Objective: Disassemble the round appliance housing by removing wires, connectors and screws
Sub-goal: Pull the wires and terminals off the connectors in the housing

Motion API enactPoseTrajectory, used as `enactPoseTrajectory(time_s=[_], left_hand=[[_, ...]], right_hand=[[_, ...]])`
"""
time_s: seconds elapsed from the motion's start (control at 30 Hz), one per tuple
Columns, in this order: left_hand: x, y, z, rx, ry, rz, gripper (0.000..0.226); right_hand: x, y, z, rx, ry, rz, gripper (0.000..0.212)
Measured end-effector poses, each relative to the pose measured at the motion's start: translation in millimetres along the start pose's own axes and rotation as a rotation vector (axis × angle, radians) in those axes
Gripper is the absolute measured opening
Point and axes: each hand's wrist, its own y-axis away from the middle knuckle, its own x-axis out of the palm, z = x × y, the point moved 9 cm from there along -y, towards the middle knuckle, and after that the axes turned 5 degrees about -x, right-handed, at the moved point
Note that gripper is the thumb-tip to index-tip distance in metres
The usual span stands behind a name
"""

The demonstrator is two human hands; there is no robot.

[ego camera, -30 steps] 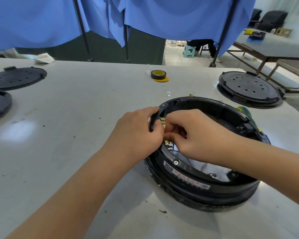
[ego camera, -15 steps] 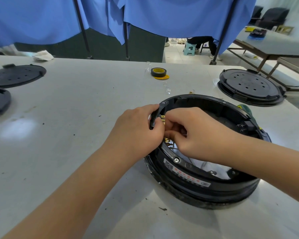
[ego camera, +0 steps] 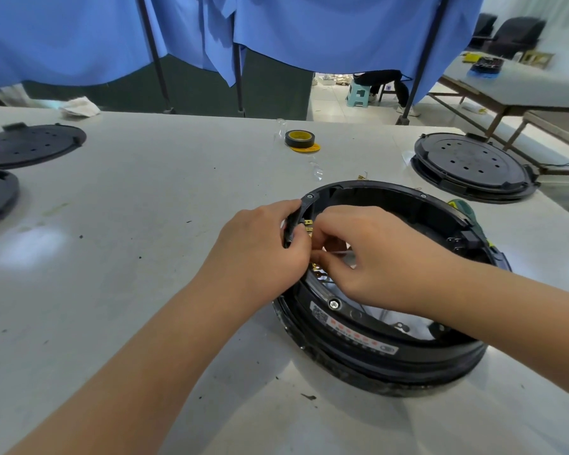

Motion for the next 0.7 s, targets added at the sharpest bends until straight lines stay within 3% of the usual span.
enactPoseTrajectory(time_s=[0.33, 0.7], left_hand=[[0.1, 0.0, 1.6, -0.015, -0.005, -0.011, 0.034], [-0.5, 1.3, 0.8, -0.001, -0.003, -0.024, 0.029]], right_hand=[[-2.5, -2.6, -12.7, 0.206, -0.257, 0.039, 0.015], [-0.5, 3.3, -18.5, 0.391, -0.195, -0.045, 0.010]])
